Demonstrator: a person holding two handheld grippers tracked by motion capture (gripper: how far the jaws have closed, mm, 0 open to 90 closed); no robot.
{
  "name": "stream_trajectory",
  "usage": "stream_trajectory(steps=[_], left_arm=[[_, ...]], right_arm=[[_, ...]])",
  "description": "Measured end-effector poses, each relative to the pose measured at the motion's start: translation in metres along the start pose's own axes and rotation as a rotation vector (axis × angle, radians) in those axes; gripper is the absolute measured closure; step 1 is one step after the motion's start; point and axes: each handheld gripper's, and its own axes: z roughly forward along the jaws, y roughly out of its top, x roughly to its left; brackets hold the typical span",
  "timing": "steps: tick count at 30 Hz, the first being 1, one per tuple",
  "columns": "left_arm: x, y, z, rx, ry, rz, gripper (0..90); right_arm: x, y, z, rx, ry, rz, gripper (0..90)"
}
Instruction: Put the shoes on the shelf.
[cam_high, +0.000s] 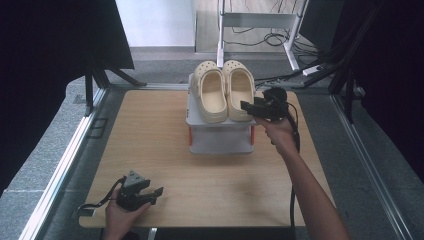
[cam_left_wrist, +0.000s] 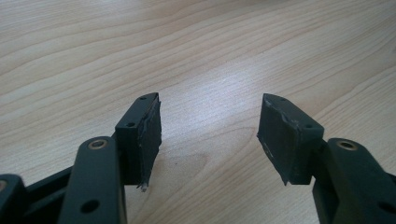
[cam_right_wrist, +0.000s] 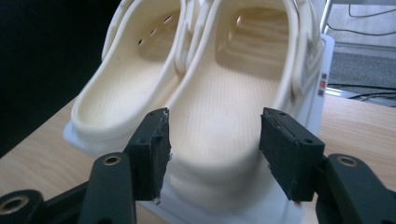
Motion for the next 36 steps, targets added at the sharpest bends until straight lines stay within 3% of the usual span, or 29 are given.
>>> stream_trajectory(steps=[10,21,26,36], left_arm=[[-0.001,0.001,0.001,0.005,-0.002,0.007,40.1],[-0.003,0.002,0.002,0.01,-0.001,0.011,40.2],[-0.003,0.002,0.002,0.008,-0.004,0.007,40.1],[-0.006,0.003,0.003,0.008,-0.009,0.012,40.1]], right_arm=[[-0.017,-0.045,-0.031,-0.04,0.025,-0.025,43.6],[-0.043,-0.096,-0.042,-0.024,0.007,-0.024,44.5],[-0.041,-0.122,-0.043,-0.023,0.019,-0.052,44.6],[-0.035,-0.173,-0.034,0.006,0.028,-0.062,43.7]])
